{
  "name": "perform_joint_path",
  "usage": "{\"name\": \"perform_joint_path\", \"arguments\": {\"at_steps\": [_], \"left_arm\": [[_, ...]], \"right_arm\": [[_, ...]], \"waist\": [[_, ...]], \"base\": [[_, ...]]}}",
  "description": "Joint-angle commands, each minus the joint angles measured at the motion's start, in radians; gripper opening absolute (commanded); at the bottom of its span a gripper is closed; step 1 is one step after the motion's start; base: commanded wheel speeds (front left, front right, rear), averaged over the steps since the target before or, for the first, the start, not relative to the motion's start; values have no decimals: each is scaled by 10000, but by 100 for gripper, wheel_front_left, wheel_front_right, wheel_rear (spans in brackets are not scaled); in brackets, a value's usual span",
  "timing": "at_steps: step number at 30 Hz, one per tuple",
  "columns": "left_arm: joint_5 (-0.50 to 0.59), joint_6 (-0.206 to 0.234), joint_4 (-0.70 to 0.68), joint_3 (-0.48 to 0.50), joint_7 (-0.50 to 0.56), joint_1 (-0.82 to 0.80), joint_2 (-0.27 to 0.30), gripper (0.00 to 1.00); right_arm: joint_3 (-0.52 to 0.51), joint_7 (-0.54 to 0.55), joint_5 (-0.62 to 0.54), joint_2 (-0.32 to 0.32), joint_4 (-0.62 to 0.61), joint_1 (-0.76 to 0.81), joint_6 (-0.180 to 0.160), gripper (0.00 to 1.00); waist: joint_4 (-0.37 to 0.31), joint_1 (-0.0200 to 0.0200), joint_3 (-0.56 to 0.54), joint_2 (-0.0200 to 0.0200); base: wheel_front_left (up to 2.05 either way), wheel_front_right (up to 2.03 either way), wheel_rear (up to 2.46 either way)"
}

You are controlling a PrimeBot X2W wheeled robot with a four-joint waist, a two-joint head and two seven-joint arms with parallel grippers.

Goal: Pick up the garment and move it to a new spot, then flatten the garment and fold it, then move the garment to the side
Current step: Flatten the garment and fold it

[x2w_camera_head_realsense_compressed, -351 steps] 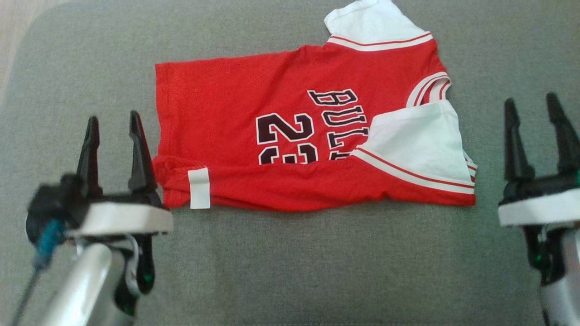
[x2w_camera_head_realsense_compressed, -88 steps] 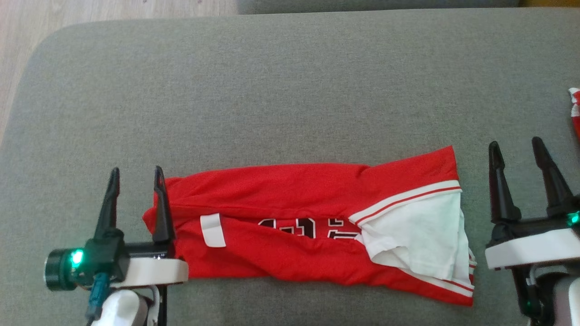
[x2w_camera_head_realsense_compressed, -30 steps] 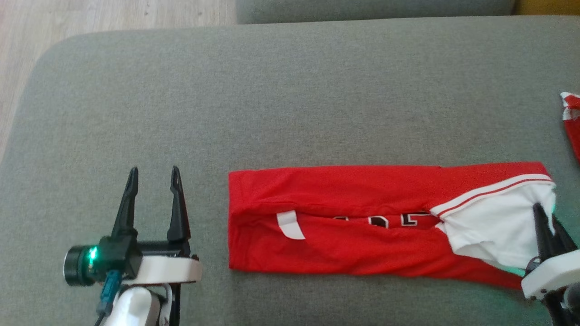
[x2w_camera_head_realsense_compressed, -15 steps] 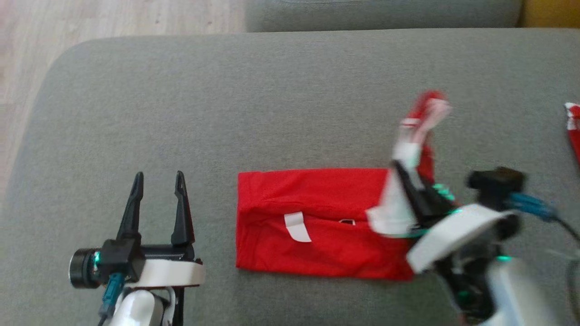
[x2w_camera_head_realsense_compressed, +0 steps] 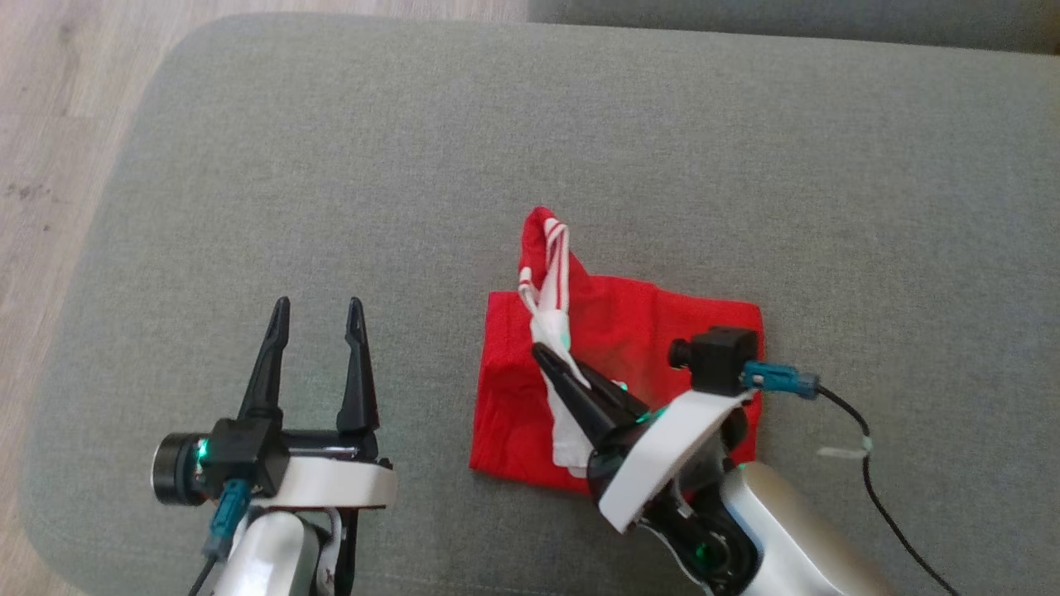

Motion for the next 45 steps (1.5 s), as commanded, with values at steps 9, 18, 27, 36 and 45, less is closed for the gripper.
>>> {"name": "perform_joint_path", "arguments": {"at_steps": [9,18,27,36,45], "left_arm": [[300,-240,-435,709,-80,-331,-16,100],[522,-258,-501,1070,-80,-87,86,100],[655,-118,-461,1315,-80,160,287,100],[670,46,-426,1478,178,579,648,100],[550,268,-587,1546,685,1358,777,100]], "right_arm": [[959,-2139,1363,123,-187,-1470,-6,100],[-1589,-3229,-961,-935,-747,-1298,-6,100],[-5371,-2850,-3237,-1855,-1747,786,-6,100],[-6182,-1838,-4250,-1343,-3353,2505,-6,100],[-5625,-1298,-4537,-771,-3971,3365,-6,100]], "waist": [[-323,0,102,0],[-824,0,-41,0],[-1368,0,-85,0],[-1965,0,-442,0],[-2044,0,-1127,0]], "base": [[0,0,0],[0,0,0],[0,0,0],[0,0,0],[0,0,0]]}}
